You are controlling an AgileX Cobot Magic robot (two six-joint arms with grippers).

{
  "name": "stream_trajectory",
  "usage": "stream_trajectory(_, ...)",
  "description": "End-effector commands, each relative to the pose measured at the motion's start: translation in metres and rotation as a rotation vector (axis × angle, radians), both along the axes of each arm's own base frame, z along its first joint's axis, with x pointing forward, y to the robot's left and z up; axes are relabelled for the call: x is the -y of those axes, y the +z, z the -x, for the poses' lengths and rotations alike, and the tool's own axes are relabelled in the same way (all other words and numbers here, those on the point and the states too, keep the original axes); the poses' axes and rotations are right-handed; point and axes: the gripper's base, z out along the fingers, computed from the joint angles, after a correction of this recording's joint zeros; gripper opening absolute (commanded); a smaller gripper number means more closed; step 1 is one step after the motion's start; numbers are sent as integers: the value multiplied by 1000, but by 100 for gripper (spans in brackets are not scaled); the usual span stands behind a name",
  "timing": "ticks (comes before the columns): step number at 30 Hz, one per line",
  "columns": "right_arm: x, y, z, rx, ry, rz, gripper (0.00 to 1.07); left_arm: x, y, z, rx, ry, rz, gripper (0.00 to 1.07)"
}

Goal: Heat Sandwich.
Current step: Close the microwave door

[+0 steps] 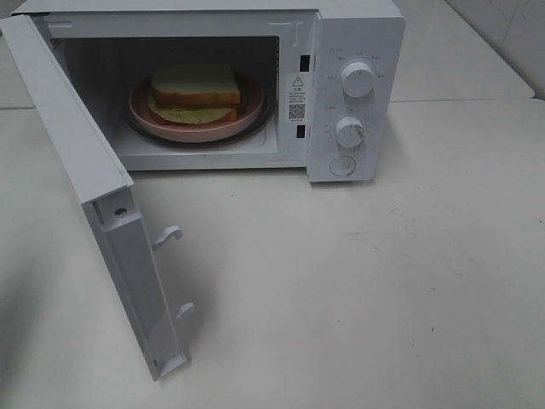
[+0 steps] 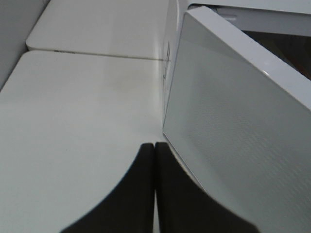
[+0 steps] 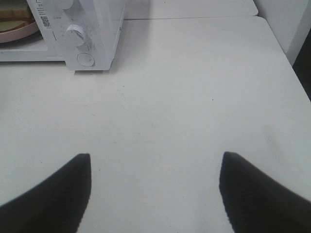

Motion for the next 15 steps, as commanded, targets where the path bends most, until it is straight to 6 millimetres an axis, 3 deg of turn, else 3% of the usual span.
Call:
stream_trajectory(1,0,0,2,36,-4,-1,72,-3,-10,-11,89,26,-20,0)
stream_trajectory(9,0,0,2,36,-4,-1,72,-9,-50,-26,161,79,-57,0)
stream_trajectory(15,0,0,2,36,-4,-1,72,-9,-68,-40,174,77,-40,0)
